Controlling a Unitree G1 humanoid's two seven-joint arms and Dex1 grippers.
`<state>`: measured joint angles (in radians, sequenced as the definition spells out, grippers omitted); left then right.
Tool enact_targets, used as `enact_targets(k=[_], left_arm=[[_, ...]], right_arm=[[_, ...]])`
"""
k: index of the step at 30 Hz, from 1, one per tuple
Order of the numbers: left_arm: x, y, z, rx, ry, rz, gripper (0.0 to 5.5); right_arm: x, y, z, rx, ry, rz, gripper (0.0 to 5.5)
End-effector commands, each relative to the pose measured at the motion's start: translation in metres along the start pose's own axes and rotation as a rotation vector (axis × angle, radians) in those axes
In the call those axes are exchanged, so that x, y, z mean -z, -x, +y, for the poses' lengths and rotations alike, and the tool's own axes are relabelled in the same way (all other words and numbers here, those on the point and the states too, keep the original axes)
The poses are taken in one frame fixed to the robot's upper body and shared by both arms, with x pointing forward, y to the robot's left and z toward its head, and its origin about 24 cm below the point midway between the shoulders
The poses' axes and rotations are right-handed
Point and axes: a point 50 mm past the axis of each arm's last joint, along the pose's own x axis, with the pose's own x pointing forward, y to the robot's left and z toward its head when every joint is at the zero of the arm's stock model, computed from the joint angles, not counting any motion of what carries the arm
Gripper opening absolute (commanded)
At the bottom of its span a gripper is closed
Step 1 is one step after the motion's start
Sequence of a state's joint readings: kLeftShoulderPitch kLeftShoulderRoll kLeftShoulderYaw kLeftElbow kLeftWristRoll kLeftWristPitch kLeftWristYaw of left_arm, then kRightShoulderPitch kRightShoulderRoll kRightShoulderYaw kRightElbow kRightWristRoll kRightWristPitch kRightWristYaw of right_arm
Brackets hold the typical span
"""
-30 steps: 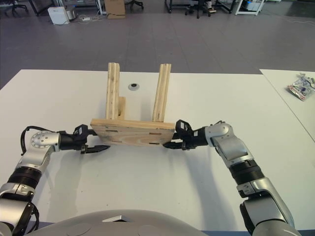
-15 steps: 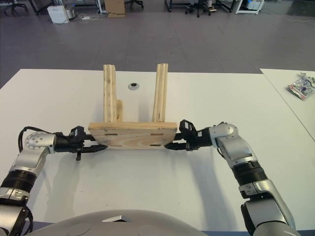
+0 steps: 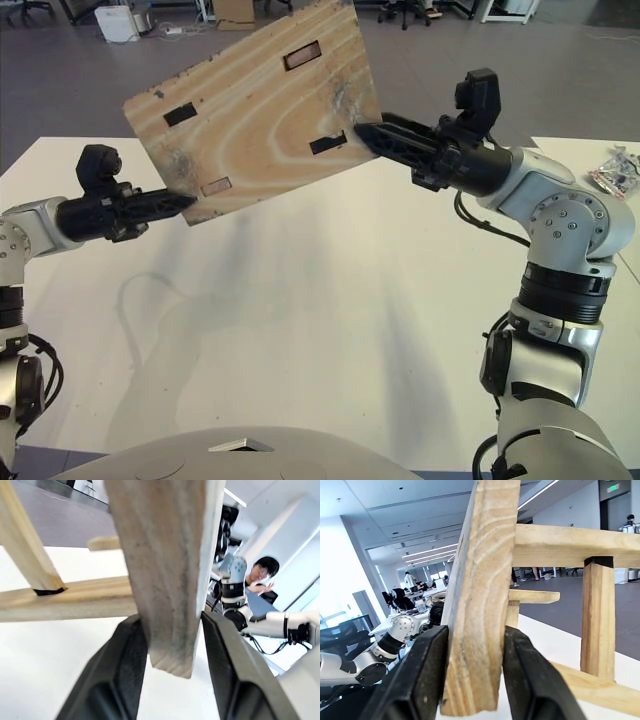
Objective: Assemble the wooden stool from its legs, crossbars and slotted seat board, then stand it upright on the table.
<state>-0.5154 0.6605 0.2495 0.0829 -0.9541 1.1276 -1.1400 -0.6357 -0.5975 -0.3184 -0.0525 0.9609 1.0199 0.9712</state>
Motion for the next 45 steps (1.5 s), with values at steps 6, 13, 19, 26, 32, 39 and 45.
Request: enact_targets(k=[6,13,19,26,32,39,45], left_arm=[[-0.071,-0.05,-0.01,-0.15,0.003,-0.238,1.62],[-0.102,-0.063,-0.008,-0.422,0.135,-0.469,1.62],[-0.103,-0.063,0.001,-0.652,0.232,-0.536,1.58],[-0.07,-0.065,0.025,-0.79,0.432,-0.493,0.28],[-0.066,-0.042,0.032,-0.849,0.417,-0.531,0.0],[-0.065,-0.027,0.027,-0.776,0.314,-0.545,0.0],[-0.074,-0.012,0.024,-0.765,0.123,-0.611,0.0]], right_arm=[[0.012,-0.033,-0.001,0.016,-0.334,0.094,1.57],[-0.019,-0.058,-0.011,0.205,-0.446,-0.143,1.57],[-0.013,-0.06,-0.043,0.654,-0.674,-0.21,1.57],[0.041,-0.038,-0.079,0.977,-0.848,-0.109,1.52],[0.074,-0.021,-0.085,0.92,-0.889,0.007,1.52],[0.062,-0.004,-0.096,0.808,-0.828,-0.043,3.14],[-0.038,0.0,-0.07,0.389,-0.648,-0.406,3.14]])
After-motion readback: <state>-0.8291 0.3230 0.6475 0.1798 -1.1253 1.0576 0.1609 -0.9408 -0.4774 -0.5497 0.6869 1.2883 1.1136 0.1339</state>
